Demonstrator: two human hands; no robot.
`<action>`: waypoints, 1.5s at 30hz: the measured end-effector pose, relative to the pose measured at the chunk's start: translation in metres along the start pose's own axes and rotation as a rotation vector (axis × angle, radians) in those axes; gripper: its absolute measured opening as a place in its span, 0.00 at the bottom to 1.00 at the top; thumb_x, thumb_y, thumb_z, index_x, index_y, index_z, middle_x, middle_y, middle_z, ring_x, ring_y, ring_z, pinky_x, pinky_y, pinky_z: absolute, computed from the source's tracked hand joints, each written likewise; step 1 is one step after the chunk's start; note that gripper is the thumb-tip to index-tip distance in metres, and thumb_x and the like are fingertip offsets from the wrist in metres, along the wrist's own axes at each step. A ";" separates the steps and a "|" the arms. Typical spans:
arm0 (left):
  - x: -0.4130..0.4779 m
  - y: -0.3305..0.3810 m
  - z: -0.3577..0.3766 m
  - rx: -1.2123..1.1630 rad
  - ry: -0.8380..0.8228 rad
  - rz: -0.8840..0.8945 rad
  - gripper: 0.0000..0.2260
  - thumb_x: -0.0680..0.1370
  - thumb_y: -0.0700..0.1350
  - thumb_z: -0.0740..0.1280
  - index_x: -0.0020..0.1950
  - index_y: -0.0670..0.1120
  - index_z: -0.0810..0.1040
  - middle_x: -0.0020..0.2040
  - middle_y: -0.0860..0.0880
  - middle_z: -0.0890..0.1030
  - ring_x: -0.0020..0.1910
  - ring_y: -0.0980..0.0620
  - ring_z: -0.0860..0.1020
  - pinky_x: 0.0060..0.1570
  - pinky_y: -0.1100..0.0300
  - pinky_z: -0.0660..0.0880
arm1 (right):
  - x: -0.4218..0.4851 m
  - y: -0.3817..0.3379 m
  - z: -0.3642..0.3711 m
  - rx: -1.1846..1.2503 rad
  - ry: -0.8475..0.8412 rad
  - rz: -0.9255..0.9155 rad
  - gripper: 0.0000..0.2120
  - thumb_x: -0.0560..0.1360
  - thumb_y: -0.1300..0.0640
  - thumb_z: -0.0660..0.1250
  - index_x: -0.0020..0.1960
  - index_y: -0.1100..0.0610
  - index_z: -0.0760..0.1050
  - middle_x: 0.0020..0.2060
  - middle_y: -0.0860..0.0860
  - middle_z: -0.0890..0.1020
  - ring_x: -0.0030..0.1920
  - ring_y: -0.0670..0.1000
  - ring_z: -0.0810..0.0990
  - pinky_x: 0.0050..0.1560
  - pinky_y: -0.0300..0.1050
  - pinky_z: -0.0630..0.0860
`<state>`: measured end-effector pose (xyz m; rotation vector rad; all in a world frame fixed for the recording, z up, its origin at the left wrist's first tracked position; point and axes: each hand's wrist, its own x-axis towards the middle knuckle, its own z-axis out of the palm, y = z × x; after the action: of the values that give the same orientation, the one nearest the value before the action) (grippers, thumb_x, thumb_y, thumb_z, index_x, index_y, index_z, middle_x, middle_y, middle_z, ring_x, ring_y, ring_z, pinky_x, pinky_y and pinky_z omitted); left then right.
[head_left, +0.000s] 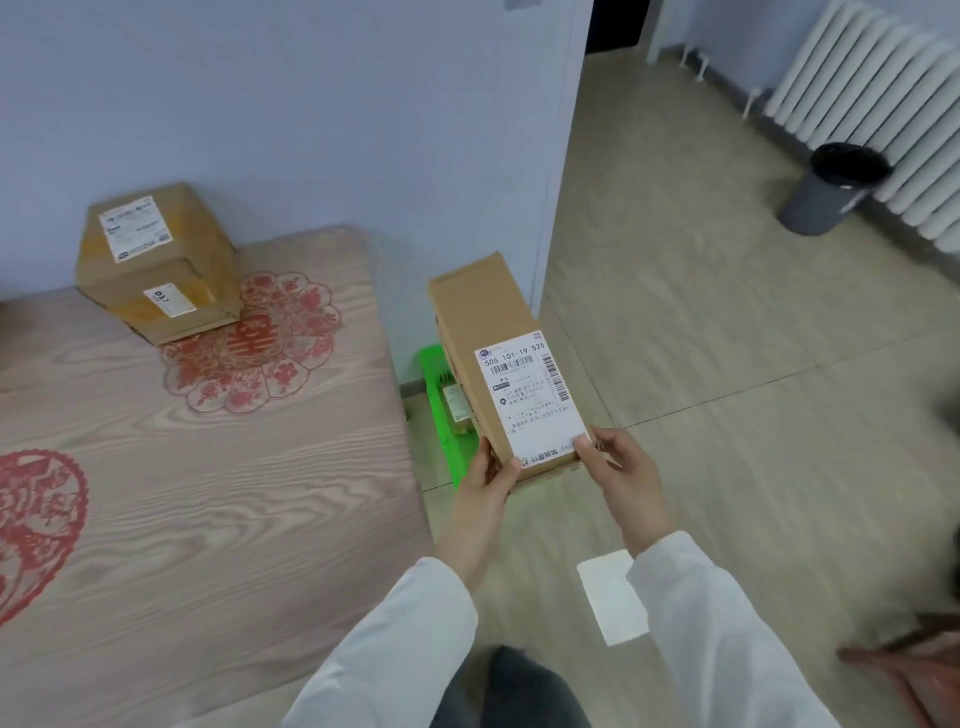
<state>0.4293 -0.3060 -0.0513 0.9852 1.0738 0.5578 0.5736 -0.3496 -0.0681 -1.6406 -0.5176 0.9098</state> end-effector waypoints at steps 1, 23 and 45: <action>0.004 0.000 0.011 0.004 -0.017 -0.011 0.17 0.81 0.42 0.61 0.66 0.59 0.68 0.58 0.65 0.77 0.58 0.68 0.73 0.68 0.59 0.65 | 0.003 0.001 -0.011 0.009 0.010 0.013 0.04 0.75 0.63 0.68 0.50 0.61 0.77 0.39 0.46 0.79 0.35 0.32 0.76 0.40 0.25 0.71; 0.191 -0.020 0.028 -0.022 0.105 -0.216 0.21 0.82 0.41 0.59 0.75 0.48 0.62 0.69 0.51 0.73 0.64 0.54 0.73 0.60 0.64 0.68 | 0.180 0.048 0.007 -0.076 -0.055 0.243 0.07 0.75 0.60 0.69 0.49 0.63 0.77 0.43 0.51 0.81 0.41 0.40 0.77 0.40 0.26 0.71; 0.452 -0.254 -0.070 -0.130 0.446 -0.218 0.17 0.82 0.44 0.58 0.71 0.50 0.67 0.64 0.51 0.76 0.55 0.60 0.76 0.44 0.72 0.72 | 0.395 0.327 0.136 -0.186 -0.278 0.322 0.08 0.74 0.57 0.70 0.47 0.62 0.76 0.39 0.49 0.79 0.41 0.45 0.76 0.39 0.25 0.68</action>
<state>0.5304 -0.0441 -0.4929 0.6312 1.4998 0.6752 0.6633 -0.0611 -0.5042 -1.8082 -0.5486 1.3748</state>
